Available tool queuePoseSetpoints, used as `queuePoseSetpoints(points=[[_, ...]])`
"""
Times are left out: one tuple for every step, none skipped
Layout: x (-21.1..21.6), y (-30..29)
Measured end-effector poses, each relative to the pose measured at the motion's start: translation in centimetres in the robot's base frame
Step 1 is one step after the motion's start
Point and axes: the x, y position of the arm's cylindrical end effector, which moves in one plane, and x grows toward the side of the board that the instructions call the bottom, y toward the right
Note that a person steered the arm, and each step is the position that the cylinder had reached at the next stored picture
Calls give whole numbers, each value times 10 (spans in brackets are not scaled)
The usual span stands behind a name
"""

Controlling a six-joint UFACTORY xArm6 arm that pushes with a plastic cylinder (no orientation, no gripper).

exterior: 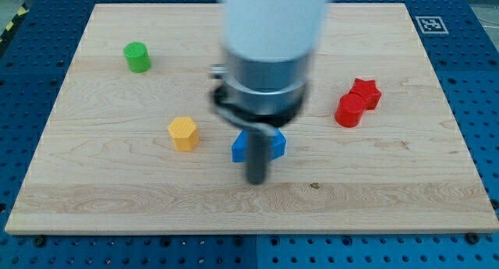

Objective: Move the yellow hexagon into the yellow heart to the center

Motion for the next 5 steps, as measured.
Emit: queuePoseSetpoints(points=[[-33,-98],[-51,-138],[-51,-124],[-38,-91],[-37,-79]])
